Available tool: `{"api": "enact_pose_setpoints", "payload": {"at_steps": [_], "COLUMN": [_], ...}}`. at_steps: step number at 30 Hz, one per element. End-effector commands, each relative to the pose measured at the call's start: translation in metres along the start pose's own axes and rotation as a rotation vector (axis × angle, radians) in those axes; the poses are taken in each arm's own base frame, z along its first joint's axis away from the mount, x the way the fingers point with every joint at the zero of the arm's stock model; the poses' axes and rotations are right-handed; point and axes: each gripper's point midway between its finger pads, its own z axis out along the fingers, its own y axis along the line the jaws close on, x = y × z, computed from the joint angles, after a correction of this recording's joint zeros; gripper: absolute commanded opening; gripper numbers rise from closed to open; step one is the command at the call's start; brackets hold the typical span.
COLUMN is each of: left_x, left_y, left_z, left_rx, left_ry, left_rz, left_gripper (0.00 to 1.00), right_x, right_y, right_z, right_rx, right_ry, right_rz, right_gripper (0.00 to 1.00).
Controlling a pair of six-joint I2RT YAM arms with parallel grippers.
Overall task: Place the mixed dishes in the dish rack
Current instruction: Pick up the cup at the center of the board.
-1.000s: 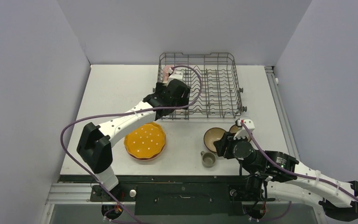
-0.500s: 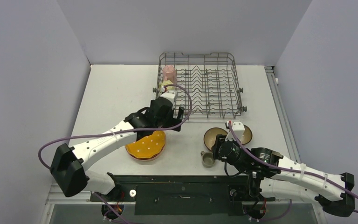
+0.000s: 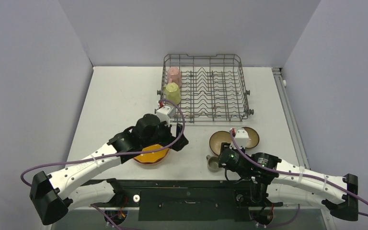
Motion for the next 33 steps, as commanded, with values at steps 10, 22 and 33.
{"api": "enact_pose_setpoints", "payload": {"at_steps": [10, 22, 33], "left_x": [0.023, 0.056, 0.068], "left_y": [-0.039, -0.042, -0.041], "left_z": [-0.024, -0.021, -0.021], "left_rx": [0.230, 0.227, 0.222], "left_ry": [-0.020, 0.026, 0.040], "left_rz": [-0.128, -0.155, -0.161], "left_gripper": [0.97, 0.98, 0.98], "right_x": [0.024, 0.042, 0.046], "right_y": [-0.011, -0.017, -0.013], "right_z": [0.021, 0.040, 0.047], "right_rx": [0.069, 0.111, 0.118], "right_ry": [0.041, 0.085, 0.102], "right_rz": [0.055, 0.064, 0.058], "right_gripper": [0.40, 0.35, 0.32]}}
